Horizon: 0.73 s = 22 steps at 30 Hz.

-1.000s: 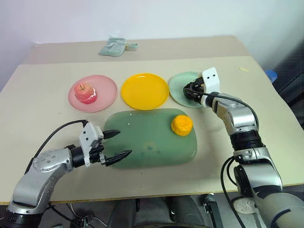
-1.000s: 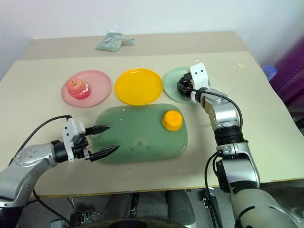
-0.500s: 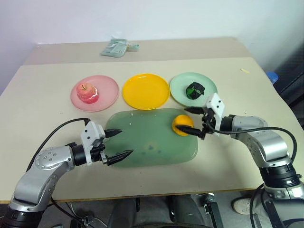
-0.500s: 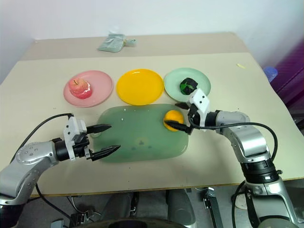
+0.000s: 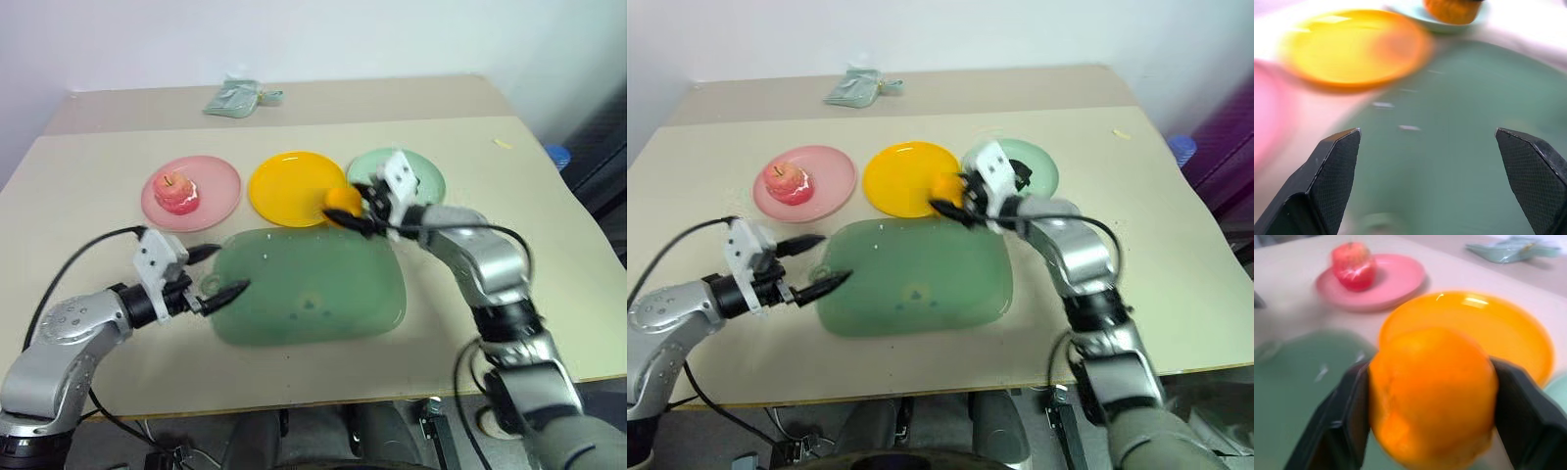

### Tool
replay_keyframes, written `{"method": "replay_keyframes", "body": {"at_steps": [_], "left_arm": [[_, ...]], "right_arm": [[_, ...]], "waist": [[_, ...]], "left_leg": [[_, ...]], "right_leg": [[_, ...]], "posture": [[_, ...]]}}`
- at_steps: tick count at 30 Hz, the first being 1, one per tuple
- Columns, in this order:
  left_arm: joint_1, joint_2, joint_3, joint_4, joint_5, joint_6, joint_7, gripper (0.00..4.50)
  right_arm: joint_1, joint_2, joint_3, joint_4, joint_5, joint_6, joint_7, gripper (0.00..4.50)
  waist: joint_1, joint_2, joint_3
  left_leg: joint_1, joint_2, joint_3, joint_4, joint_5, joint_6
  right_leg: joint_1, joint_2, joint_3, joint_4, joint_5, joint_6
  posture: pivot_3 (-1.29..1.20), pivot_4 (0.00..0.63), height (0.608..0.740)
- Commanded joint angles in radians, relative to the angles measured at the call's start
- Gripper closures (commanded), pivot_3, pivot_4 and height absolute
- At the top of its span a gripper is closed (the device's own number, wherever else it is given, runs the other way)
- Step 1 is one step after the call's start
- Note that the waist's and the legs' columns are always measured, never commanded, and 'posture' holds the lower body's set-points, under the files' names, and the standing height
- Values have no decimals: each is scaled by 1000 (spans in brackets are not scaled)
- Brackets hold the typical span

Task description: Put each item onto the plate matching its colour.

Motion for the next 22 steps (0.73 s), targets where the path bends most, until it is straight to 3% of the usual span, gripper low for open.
{"method": "replay_keyframes", "body": {"at_steps": [1,3,5,7,12,16,22], "left_arm": [[22,-29,75,1,3,-9,73,0],[56,-43,79,-20,13,-15,93,0],[89,-50,77,-47,18,-20,101,0],[114,-59,83,-70,16,-22,111,0],[166,-66,119,-81,16,-34,118,0],[223,-57,179,-61,18,-57,98,0],[256,-64,259,16,8,-89,90,0]], "right_arm": [[-108,99,23,229,-63,-97,-64,1757],[-183,147,17,396,-91,-181,-84,1757],[-234,170,-11,509,-99,-250,-103,689],[-253,165,-35,548,-100,-314,-107,30],[-107,23,-72,337,-79,-382,9,30],[143,-185,-187,23,63,-304,195,30],[469,-438,-362,-136,158,-199,313,30]], "waist": [[-1,-1,0],[-1,-1,0],[-1,-1,0],[-1,-1,0],[0,-1,0],[15,-1,0],[19,1,0]], "left_leg": [[-1,0,-1,-1,0,0],[-1,-1,0,-1,0,0],[-2,-3,0,-1,0,0],[-3,-4,0,-1,0,0],[-3,-4,0,-1,0,0],[-3,-4,-1,-2,-1,1],[1,-2,1,-1,-1,1]], "right_leg": [[0,0,0,0,0,0],[-1,-2,-1,-1,0,0],[-1,-4,-1,-2,0,0],[-1,-6,-1,-3,0,0],[-1,-6,-1,-2,0,0],[0,-6,-2,-4,0,0],[3,-4,-2,-4,0,0]], "posture": [[0,150,740],[0,150,740],[0,150,740],[0,150,740],[0,150,740],[0,150,740],[0,150,740]]}}
